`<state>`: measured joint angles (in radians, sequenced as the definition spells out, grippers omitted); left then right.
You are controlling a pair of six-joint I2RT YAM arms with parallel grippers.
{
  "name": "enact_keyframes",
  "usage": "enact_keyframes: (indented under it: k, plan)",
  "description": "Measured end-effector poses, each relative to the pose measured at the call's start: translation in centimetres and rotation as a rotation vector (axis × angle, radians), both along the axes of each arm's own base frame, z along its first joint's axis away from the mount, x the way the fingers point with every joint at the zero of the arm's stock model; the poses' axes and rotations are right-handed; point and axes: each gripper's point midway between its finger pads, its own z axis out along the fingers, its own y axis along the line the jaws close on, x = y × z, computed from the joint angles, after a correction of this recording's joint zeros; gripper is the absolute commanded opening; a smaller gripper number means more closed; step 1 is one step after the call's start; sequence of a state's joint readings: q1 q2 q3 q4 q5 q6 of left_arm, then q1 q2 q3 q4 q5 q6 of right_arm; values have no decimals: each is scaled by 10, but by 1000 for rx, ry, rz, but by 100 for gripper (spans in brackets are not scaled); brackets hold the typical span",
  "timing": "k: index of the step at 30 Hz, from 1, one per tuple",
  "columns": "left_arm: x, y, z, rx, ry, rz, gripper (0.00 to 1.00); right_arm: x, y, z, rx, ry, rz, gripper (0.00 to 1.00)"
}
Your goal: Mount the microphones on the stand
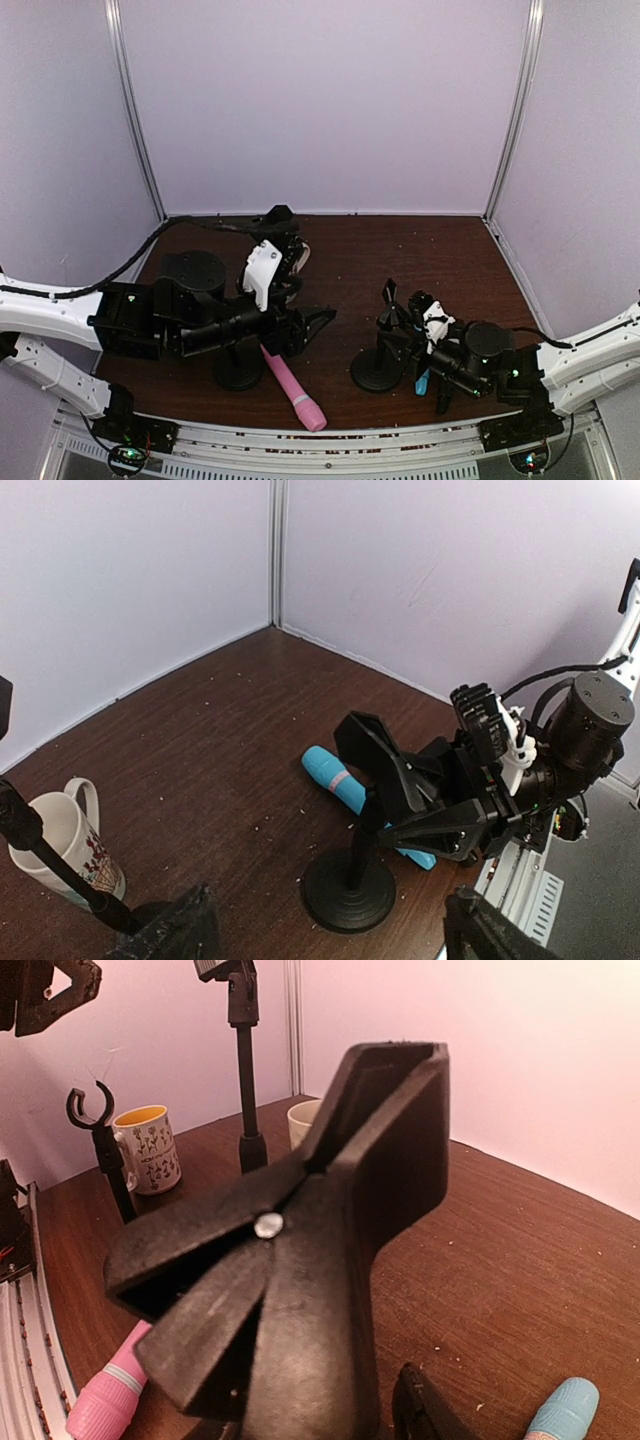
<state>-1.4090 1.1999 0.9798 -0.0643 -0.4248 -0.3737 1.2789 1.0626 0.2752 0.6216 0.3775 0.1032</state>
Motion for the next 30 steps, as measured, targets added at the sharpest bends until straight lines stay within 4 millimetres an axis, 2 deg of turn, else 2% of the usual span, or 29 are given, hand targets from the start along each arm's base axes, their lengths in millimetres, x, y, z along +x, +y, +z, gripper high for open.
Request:
enact_keyframes:
  k: [3,12,18,21,26,28,30]
  plan:
    - [0,0,0,1,0,0,79,2,1,3,16,-9,-9,39]
    - [0,-4,-9,20,6,-1,79,6,4,12,28,-36,-35,11]
    - [0,-6,-24,55,11,-1,80,7,3,20,6,-34,-39,1]
    - [0,-9,-38,85,5,-10,79,5,-2,42,25,-36,-37,0]
    - [-6,-23,-59,129,-35,-72,79,-2,-11,115,176,-52,-10,0]
    - [-11,-31,-62,125,-61,-106,79,-6,-15,139,243,-57,7,0]
    - [-16,-41,-63,117,-90,-145,78,-10,-17,154,290,-55,27,0]
